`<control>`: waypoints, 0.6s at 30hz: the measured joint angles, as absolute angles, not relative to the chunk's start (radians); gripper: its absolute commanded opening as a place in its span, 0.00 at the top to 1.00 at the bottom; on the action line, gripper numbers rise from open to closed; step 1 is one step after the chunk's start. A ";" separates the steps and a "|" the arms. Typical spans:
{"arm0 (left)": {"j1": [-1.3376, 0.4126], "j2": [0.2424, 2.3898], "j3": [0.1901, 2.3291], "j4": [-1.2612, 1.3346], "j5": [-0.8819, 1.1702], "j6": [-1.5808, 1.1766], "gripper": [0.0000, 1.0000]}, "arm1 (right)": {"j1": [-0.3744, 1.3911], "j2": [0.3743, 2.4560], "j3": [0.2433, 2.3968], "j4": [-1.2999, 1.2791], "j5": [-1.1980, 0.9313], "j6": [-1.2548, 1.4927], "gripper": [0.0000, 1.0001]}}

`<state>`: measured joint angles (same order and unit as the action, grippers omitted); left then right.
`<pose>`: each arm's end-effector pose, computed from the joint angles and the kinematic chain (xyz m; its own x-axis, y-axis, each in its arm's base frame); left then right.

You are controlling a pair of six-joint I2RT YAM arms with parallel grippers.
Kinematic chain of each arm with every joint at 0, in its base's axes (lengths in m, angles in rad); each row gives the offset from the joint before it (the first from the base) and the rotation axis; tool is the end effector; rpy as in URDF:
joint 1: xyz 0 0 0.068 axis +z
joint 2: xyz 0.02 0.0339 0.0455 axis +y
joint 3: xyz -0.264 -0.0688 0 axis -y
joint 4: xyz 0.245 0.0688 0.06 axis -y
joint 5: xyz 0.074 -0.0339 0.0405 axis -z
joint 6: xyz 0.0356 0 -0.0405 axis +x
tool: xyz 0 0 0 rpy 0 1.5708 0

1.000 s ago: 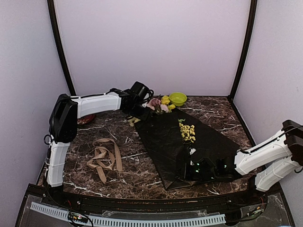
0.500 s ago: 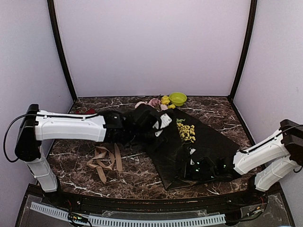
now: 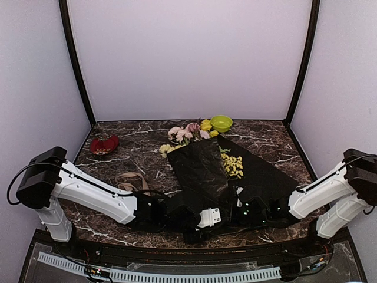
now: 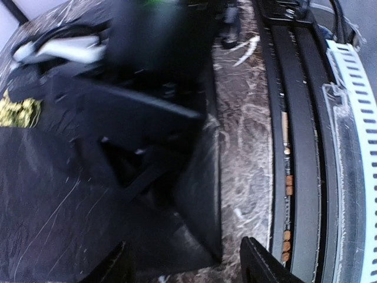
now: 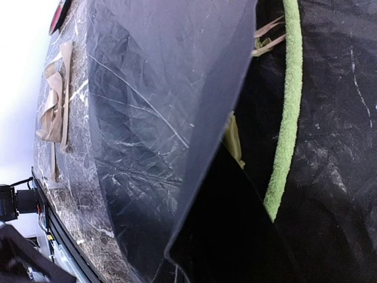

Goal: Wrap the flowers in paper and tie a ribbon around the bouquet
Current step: Pass from the right arm to the left

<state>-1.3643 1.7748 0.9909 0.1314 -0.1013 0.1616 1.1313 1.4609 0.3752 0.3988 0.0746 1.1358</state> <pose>0.0807 -0.3676 0.1751 0.0312 0.6320 -0.7743 0.9648 0.1833 0.1884 0.1058 0.2188 0.1177 -0.9099 0.1902 -0.3687 -0.1253 0.7212 0.6813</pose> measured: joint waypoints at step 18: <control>-1.372 1.899 0.997 0.157 -0.062 0.178 0.41 | 1.131 1.476 0.374 0.410 0.052 1.138 0.91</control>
<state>-1.3716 1.8992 0.9966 0.1574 -0.0616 0.1783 1.1305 1.4757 0.3737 0.4103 0.0525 1.1378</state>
